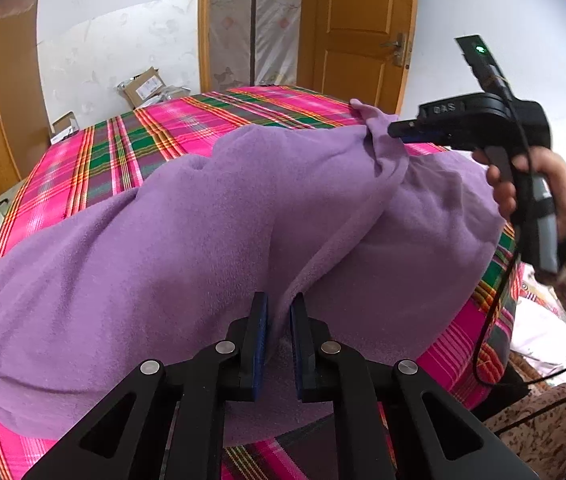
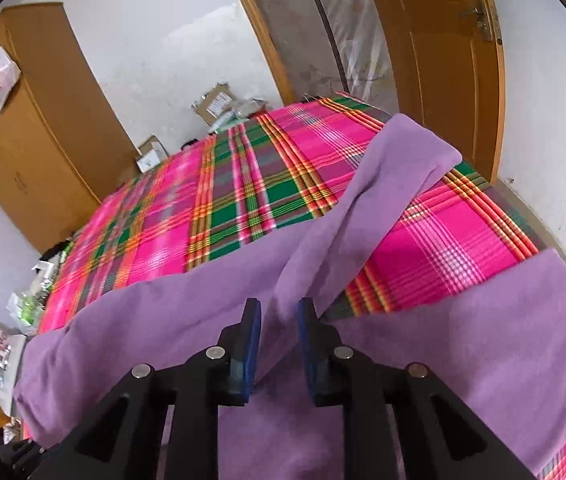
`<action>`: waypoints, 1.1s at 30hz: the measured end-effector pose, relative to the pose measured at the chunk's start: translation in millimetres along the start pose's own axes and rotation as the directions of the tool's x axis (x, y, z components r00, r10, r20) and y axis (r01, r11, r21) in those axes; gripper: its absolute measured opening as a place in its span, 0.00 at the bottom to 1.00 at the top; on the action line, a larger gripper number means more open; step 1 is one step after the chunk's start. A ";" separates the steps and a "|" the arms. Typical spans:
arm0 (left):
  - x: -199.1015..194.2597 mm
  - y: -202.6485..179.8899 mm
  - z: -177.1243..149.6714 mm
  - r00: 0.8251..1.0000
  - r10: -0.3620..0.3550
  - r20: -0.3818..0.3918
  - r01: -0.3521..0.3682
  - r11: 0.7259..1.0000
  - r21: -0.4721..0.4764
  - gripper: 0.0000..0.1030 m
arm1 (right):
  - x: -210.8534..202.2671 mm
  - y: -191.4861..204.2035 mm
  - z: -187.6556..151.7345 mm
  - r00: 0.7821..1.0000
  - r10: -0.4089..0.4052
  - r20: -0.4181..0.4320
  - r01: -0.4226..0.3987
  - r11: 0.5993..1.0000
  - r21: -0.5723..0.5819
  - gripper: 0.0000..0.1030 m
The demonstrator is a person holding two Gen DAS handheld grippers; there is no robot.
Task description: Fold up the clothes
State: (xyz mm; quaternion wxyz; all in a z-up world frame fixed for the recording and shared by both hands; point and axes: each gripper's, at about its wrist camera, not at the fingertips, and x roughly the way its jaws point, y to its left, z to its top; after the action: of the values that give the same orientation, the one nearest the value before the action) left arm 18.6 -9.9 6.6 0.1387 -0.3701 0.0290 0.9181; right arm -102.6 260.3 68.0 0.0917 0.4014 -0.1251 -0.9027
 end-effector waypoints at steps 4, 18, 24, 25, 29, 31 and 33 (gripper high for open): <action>1.1 0.7 0.0 1.000 0.002 -0.003 -0.002 1.000 -0.003 0.11 | 13.4 2.4 4.5 0.999 -0.027 -0.029 0.026 1.000 -0.017 0.19; -12.5 -1.0 6.0 0.999 0.020 0.051 -0.019 1.000 -0.017 0.08 | -35.9 2.7 1.1 0.986 -0.003 0.165 0.013 0.998 -0.061 0.03; -29.7 -8.8 12.1 0.993 0.030 0.116 -0.031 1.000 0.005 0.08 | -77.1 5.2 -9.1 0.962 -0.029 0.272 0.052 0.996 -0.079 0.02; -32.2 -9.8 12.4 0.992 0.030 0.123 -0.031 1.000 0.007 0.08 | -84.4 7.5 -11.1 0.956 -0.037 0.289 0.066 0.994 -0.090 0.02; -40.0 -14.2 13.7 0.989 0.030 0.144 -0.033 0.999 0.014 0.08 | -115.6 16.0 -21.5 0.930 -0.059 0.362 0.110 0.986 -0.122 0.02; -44.3 -17.8 12.6 0.988 0.024 0.156 -0.028 0.999 0.022 0.08 | -128.9 17.5 -28.1 0.918 -0.075 0.390 0.136 0.982 -0.130 0.02; -48.6 -21.4 11.5 0.986 0.017 0.167 -0.022 0.999 0.031 0.08 | -136.7 14.5 -35.8 0.911 -0.089 0.403 0.153 0.980 -0.129 0.02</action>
State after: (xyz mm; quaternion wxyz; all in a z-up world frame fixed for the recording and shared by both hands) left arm 50.3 1.1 49.4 0.1376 -0.2894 0.0358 0.9466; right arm 15.5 277.4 145.1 0.0396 0.2095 -0.0442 -0.9760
